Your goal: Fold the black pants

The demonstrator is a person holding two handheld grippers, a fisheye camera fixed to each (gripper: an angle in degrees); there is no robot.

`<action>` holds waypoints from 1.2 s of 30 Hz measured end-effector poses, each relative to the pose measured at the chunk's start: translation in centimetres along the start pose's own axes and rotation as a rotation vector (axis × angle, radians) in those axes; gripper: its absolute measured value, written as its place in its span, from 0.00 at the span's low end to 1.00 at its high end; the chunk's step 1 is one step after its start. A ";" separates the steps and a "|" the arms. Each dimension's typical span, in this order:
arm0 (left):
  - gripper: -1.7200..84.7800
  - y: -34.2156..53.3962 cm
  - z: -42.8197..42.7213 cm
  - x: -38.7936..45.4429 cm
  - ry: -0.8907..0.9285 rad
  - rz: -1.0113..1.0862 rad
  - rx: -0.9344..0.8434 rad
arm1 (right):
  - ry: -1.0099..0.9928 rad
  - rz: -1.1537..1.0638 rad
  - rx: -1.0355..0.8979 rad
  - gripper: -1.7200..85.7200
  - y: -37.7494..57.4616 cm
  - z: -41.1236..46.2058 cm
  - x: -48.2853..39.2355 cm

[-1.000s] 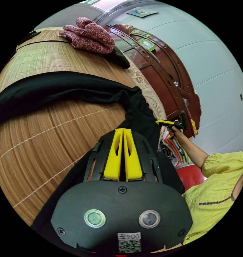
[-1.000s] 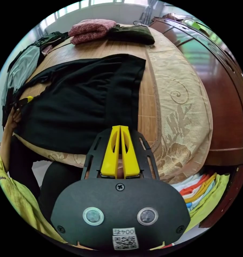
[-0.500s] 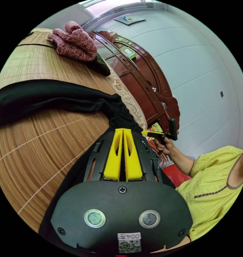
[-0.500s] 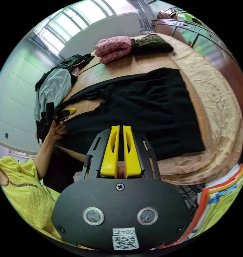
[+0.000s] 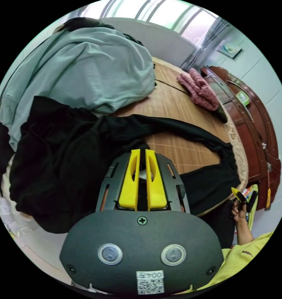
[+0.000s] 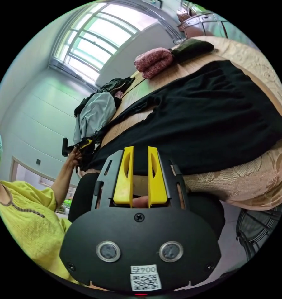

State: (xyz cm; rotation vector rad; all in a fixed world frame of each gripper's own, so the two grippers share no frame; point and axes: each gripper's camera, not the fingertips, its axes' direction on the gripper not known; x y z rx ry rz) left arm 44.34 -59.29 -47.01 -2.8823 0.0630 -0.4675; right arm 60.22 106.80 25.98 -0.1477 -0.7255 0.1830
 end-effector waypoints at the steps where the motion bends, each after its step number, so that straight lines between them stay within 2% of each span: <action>1: 0.04 -0.2 -0.3 -0.5 -0.067 -0.006 -0.019 | 0.017 -0.017 0.024 0.12 0.5 -0.2 -0.3; 4: 0.05 -0.7 0.2 -1.8 -0.071 -0.048 -0.089 | 0.072 -0.019 0.061 0.12 1.6 -0.7 -0.5; 11: 0.08 -0.7 0.2 -3.3 0.031 -0.165 -0.076 | 0.092 -0.149 0.174 0.14 4.3 -1.6 -2.4; 18: 0.08 -0.6 -0.1 -3.9 0.106 -0.263 -0.019 | 0.101 -0.191 0.095 0.14 4.9 -0.7 -2.5; 24: 0.04 -1.0 -2.9 0.1 -0.029 -0.146 0.055 | -0.010 -0.075 0.110 0.09 4.8 -1.6 -0.4; 26: 0.03 -1.6 -5.1 2.3 -0.079 -0.046 0.099 | 0.009 -0.090 0.057 0.10 4.7 -1.0 -0.4; 30: 0.03 -2.9 -9.0 4.0 -0.150 0.077 0.114 | 0.034 -0.065 0.150 0.12 4.7 -1.9 0.5; 36: 0.03 -3.2 -9.1 2.3 -0.145 0.211 -0.054 | -0.028 0.031 0.056 0.15 3.5 -1.0 2.2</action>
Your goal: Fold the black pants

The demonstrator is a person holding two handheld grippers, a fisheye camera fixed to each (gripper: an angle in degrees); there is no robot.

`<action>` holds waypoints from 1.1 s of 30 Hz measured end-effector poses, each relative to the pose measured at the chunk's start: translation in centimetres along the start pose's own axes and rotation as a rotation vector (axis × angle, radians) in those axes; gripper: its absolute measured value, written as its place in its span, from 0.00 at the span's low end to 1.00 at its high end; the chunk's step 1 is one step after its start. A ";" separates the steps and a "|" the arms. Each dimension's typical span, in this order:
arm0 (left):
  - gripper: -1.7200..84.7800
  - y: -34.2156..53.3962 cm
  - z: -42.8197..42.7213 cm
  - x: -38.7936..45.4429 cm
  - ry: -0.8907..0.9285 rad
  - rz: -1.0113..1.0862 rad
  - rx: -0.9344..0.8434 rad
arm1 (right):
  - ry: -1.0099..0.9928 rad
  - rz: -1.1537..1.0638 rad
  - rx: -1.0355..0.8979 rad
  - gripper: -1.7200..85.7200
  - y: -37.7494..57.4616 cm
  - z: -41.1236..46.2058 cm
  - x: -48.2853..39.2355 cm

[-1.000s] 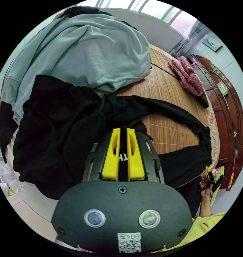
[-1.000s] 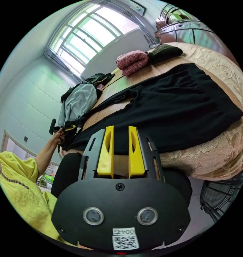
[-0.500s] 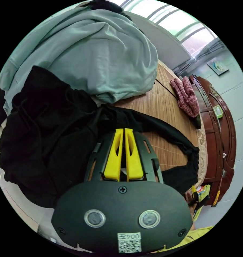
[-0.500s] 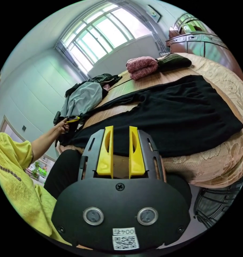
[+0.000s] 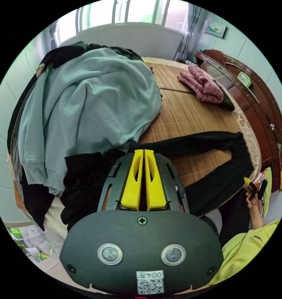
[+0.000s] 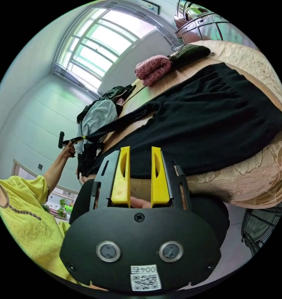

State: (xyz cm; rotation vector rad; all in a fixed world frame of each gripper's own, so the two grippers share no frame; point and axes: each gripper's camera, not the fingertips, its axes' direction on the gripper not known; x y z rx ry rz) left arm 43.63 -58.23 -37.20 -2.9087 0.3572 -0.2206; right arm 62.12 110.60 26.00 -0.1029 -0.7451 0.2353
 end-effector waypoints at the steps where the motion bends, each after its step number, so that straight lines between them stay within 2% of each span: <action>1: 0.03 0.4 0.9 -0.3 -0.026 0.011 -0.044 | 0.000 0.004 -0.016 0.16 -0.2 0.3 0.0; 5: 0.04 2.2 2.4 -1.8 -0.164 -0.085 -0.143 | 0.016 0.006 -0.042 0.16 -0.6 1.2 -0.3; 9: 0.04 3.8 0.7 -0.7 -0.102 -0.138 -0.037 | 0.032 0.000 -0.046 0.15 -1.1 2.1 -0.9; 12: 0.03 5.3 -0.1 4.2 0.057 -0.054 0.070 | 0.045 0.001 -0.027 0.14 -1.3 2.5 -1.5; 14: 0.02 7.1 0.7 10.4 0.169 0.080 0.100 | 0.047 0.005 -0.015 0.14 -1.4 2.7 -1.7; 17: 0.02 9.4 2.9 17.9 0.218 0.174 0.078 | 0.048 0.011 -0.006 0.12 -1.6 3.2 -2.3; 21: 0.02 10.6 6.0 24.8 0.236 0.195 0.065 | 0.063 0.001 -0.032 0.10 -2.6 4.7 -3.4; 23: 0.02 10.8 8.5 28.4 0.176 0.239 0.008 | 0.118 -0.055 -0.054 0.09 -4.1 5.8 -4.7; 25: 0.02 11.5 10.1 30.2 0.126 0.272 -0.026 | 0.232 -0.172 -0.056 0.08 -7.9 7.6 -7.0; 28: 0.02 12.5 10.3 31.2 0.095 0.272 0.041 | 0.297 -0.299 -0.134 0.06 -15.0 11.0 -9.8; 33: 0.02 12.7 11.0 30.7 0.165 0.245 0.057 | 0.447 -0.435 -0.320 0.09 -25.6 20.2 -12.6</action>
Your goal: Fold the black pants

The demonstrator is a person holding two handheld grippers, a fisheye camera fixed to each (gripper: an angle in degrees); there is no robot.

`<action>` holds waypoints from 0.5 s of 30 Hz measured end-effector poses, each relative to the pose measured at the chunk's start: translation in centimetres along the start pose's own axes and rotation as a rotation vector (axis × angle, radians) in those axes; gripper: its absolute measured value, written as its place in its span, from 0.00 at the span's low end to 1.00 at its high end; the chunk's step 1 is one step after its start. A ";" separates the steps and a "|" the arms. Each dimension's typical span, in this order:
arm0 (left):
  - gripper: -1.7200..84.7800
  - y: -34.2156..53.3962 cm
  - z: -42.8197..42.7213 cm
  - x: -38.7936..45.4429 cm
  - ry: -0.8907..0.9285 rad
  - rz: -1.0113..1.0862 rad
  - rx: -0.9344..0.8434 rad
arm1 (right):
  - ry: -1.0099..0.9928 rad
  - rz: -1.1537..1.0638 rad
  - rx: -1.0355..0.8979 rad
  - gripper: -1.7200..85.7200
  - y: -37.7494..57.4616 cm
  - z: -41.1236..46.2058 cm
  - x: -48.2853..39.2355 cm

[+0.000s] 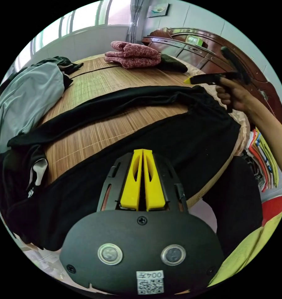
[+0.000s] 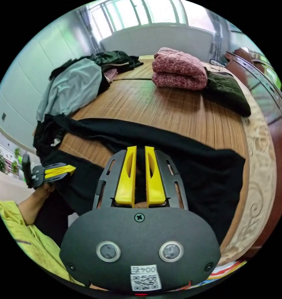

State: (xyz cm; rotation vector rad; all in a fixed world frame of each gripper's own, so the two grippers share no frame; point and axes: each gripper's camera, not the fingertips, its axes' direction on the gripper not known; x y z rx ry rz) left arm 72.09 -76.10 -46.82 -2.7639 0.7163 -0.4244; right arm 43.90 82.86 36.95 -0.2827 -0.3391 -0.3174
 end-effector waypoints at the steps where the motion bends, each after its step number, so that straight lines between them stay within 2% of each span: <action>1: 0.02 0.0 0.2 -0.2 0.017 -0.012 0.005 | 0.038 -0.019 -0.033 0.09 -2.7 1.2 -0.3; 9: 0.02 0.3 1.0 0.2 0.036 -0.012 0.004 | 0.122 -0.101 -0.285 0.05 -10.9 9.1 -3.5; 15: 0.02 0.7 1.5 0.4 0.042 -0.012 0.005 | 0.182 0.010 -0.222 0.06 -15.6 10.7 -2.1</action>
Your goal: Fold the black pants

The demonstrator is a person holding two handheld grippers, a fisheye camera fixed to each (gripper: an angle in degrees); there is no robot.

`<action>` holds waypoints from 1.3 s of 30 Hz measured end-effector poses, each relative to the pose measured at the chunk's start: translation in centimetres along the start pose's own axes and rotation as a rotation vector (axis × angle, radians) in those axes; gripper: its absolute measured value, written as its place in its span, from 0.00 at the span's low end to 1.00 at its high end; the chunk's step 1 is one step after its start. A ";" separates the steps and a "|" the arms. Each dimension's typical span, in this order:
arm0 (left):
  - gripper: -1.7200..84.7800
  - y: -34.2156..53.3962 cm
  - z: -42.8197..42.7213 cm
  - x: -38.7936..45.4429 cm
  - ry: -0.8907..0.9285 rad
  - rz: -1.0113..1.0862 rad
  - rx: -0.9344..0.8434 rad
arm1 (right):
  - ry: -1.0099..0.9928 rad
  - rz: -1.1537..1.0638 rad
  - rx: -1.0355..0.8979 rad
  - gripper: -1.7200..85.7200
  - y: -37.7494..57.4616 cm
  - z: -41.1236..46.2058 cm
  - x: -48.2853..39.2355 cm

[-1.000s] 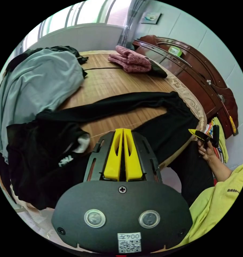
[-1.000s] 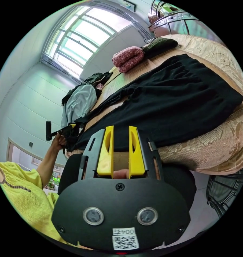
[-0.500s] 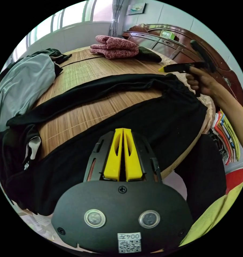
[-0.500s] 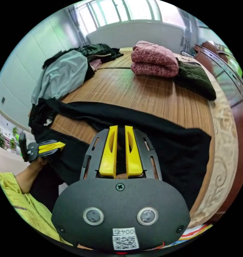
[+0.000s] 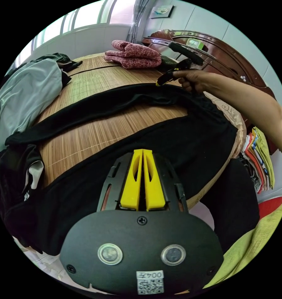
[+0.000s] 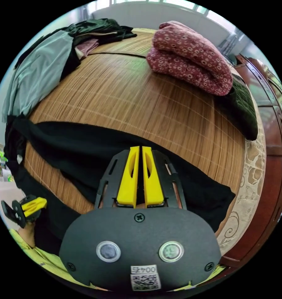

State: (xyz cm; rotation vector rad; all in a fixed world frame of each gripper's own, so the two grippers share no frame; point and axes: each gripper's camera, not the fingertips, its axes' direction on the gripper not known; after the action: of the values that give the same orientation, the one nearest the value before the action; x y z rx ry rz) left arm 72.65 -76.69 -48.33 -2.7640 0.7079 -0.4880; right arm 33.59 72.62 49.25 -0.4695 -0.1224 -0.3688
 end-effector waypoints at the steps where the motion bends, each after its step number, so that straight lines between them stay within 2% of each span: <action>1: 0.02 0.1 0.1 0.0 0.004 -0.001 0.001 | -0.038 0.034 -0.008 0.06 -0.9 0.0 0.8; 4: 0.02 0.4 0.3 -0.1 0.014 -0.005 0.002 | -0.168 0.090 0.015 0.08 -1.0 -2.1 2.8; 7: 0.02 0.6 0.4 -0.1 0.020 -0.009 0.002 | -0.197 0.107 0.094 0.09 2.9 -5.8 4.9; 13: 0.02 1.4 0.6 0.1 0.014 -0.009 0.012 | -0.016 0.230 0.039 0.08 19.4 -8.3 11.0; 19: 0.02 2.4 0.6 0.2 0.007 -0.013 0.044 | 0.017 0.414 0.066 0.02 30.5 -8.6 16.3; 23: 0.02 3.0 0.5 -0.2 0.034 -0.030 0.055 | 0.041 0.310 0.040 0.03 31.0 -7.1 15.5; 26: 0.02 3.4 0.4 -0.2 0.035 -0.028 0.056 | 0.145 0.191 0.024 0.03 31.3 -6.2 14.3; 31: 0.02 3.8 0.3 1.1 0.013 0.048 0.049 | 0.034 0.339 -0.012 0.04 32.9 -7.9 18.2; 36: 0.02 4.2 0.1 0.7 0.033 0.045 0.048 | 0.011 0.343 0.168 0.05 30.6 -10.6 18.8; 39: 0.02 4.5 -0.2 0.2 0.056 0.032 0.048 | 0.019 0.345 0.148 0.06 26.9 -9.3 19.4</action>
State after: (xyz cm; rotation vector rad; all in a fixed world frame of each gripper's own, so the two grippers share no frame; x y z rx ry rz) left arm 70.86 -80.70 -49.56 -2.6995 0.7423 -0.5708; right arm 61.94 84.35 33.58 -0.3323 -0.0481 -0.0247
